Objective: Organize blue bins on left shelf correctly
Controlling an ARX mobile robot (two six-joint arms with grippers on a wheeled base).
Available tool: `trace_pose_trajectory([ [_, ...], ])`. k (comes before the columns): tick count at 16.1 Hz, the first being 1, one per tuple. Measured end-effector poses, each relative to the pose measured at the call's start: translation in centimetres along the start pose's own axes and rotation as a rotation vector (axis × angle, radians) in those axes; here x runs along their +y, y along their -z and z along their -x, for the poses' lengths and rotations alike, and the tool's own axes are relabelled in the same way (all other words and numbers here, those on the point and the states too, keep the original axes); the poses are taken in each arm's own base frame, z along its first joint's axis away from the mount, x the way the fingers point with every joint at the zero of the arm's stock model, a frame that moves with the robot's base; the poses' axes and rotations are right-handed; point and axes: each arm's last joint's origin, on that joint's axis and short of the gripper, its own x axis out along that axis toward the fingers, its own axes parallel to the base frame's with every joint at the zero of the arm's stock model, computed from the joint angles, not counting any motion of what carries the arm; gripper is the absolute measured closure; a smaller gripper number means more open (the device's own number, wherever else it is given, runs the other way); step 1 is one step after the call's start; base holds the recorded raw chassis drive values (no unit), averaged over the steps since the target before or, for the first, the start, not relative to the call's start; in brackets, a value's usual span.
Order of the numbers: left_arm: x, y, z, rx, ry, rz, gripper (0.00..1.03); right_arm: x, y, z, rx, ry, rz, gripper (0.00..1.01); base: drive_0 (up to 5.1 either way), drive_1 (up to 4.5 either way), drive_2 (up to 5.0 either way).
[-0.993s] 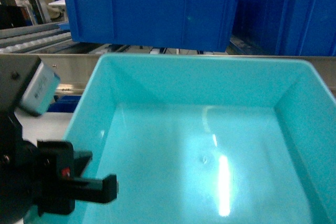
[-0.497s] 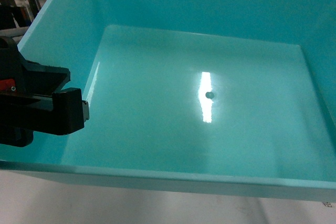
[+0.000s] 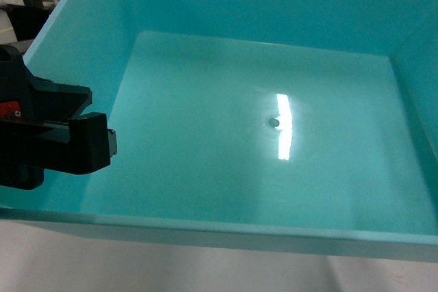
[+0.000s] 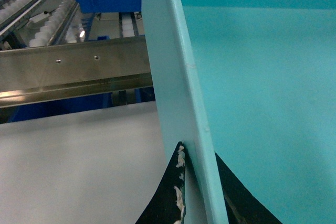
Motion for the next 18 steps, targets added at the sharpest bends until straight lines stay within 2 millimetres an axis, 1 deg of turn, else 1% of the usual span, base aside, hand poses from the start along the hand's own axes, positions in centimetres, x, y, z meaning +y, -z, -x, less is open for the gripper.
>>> trace_pose_trajectory([
  [3,0.0,0.01,0.0,0.001,0.0,0.0,0.97,0.0,0.03,-0.01,0.003,0.0,0.0,0.98,-5.1,2.35,2.3],
  [14,0.0,-0.01,0.0,-0.001,0.0,-0.003,0.97,0.0,0.0,0.01,-0.001,-0.001,0.0,0.98,-4.5,0.84,4.0],
  [18,0.0,-0.02,0.0,-0.002,0.0,-0.004,0.97,0.0,0.02,0.0,0.0,-0.001,0.0,0.98,-4.8,2.64,2.6],
])
